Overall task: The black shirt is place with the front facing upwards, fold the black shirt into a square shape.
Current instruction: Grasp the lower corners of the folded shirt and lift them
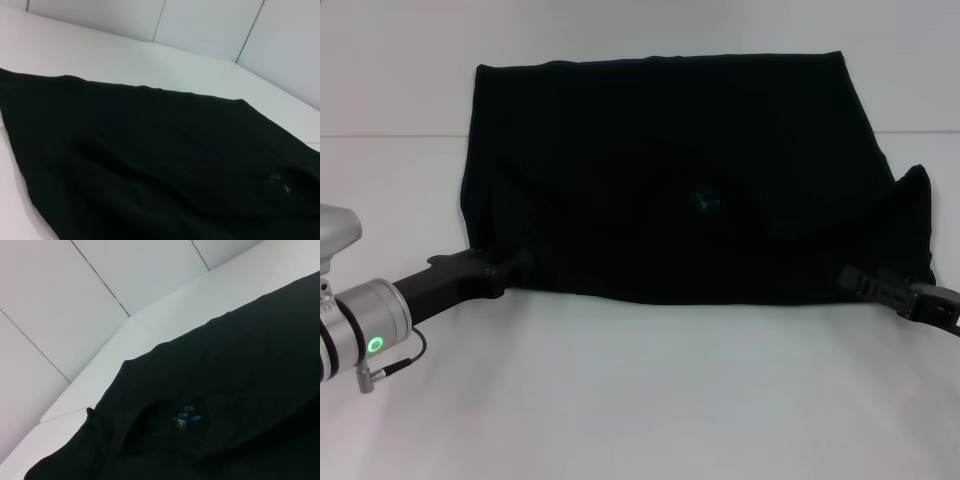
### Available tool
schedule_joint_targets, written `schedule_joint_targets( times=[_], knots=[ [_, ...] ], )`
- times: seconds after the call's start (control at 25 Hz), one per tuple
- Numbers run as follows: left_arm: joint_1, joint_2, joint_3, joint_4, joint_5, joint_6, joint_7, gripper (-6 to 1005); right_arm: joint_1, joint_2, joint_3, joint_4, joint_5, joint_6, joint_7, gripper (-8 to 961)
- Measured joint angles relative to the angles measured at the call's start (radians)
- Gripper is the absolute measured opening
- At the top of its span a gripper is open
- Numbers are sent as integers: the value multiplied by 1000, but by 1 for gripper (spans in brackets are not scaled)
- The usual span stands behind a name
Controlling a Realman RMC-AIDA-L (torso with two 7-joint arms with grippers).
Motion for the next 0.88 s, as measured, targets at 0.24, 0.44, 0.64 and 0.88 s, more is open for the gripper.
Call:
schedule_joint_targets(
  times=[0.24, 0.44, 0.64, 0.88],
  knots=[
    [-4, 3, 6, 0, -2, 3, 3, 317, -3, 0, 0, -1, 0, -1, 1, 928],
    [-2, 4, 7, 3, -1, 6, 6, 189, -21, -34, -13, -31, -19, -1, 101, 927],
    [2, 6, 3, 7, -3, 9, 17, 115, -33, -94, -23, -185, -206, -6, 426, 926],
    [-3, 8, 3, 18, -3, 13, 17, 41, 66, -125, -23, -392, -580, -69, 826, 925]
  ],
)
